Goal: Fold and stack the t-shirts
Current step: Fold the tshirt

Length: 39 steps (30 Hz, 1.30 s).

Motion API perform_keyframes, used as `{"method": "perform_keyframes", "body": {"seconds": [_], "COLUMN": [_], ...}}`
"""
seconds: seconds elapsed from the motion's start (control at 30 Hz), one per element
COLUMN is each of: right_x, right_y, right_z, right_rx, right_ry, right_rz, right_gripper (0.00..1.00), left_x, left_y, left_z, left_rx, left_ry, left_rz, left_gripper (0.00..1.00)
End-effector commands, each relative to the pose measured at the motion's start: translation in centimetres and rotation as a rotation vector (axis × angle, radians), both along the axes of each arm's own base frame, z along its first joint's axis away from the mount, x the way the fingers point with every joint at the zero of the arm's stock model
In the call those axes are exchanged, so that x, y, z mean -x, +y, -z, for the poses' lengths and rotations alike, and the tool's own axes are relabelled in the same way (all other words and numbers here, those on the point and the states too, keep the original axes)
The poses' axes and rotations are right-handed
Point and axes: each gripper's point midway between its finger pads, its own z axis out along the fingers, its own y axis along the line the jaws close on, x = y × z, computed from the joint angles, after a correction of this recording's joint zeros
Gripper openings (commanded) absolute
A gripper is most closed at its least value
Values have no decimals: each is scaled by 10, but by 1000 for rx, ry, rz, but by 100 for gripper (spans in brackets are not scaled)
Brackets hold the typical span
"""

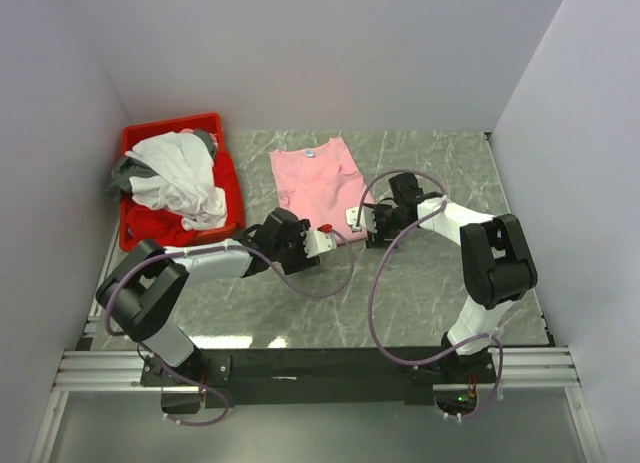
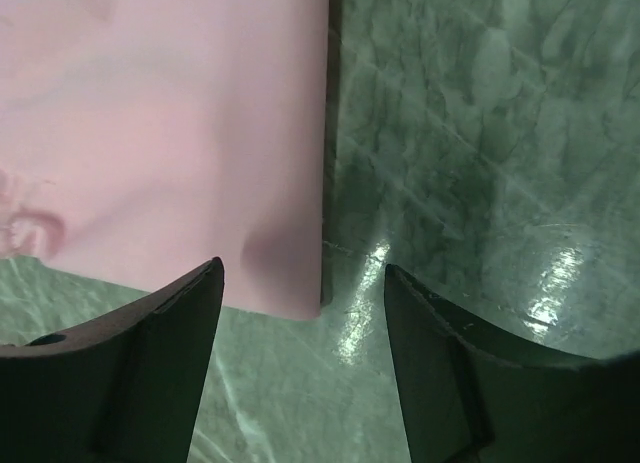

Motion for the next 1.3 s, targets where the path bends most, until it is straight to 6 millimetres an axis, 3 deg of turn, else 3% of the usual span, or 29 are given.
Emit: {"method": "perform_keyframes", "body": {"seconds": [0.0,0.2,0.4,0.53,0.6,0.63,0.67,0.8,0.87,0.93,1.0,1.07,1.1,1.17,1.2,1.27], "right_x": [-31,-39,-47,-46,-44,-43,-41,-37,-32,-21,4,34,56,85,110,138], "right_y": [6,7,7,9,10,10,10,11,10,7,0,-4,-11,-15,-22,-28], "right_z": [-18,-5,-2,1,3,4,6,4,2,1,-4,-12,-4,-14,-5,-12], "right_rx": [-2,36,62,71,79,83,83,82,81,90,111,111,118,96,104,86], "right_ry": [-195,-195,-182,-151,-124,-116,-97,-51,-22,23,99,154,198,210,259,268], "right_rz": [-14,2,36,42,45,47,51,65,83,90,73,6,-3,-34,-38,-38], "right_gripper": [74,72,63,48,32,15,10,2,0,0,0,0,0,0,0,0], "left_x": [-21,-32,-41,-40,-39,-38,-38,-38,-35,-29,-17,3,22,50,71,99], "left_y": [-13,-8,8,13,15,15,15,14,12,9,0,-4,-12,-18,-30,-35], "left_z": [-17,6,19,27,31,32,32,28,24,14,1,0,-5,-3,-8,-6], "left_rx": [29,-44,-84,-100,-101,-100,-98,-82,-66,-45,-15,-9,11,4,30,38], "left_ry": [-97,-84,-76,-55,-45,-43,-42,-41,-39,-31,-20,24,64,133,170,231], "left_rz": [8,-24,-90,-96,-106,-106,-108,-115,-106,-91,-51,-7,44,94,142,179], "left_gripper": [70,66,58,46,34,31,28,4,0,1,0,0,0,0,0,0]}}
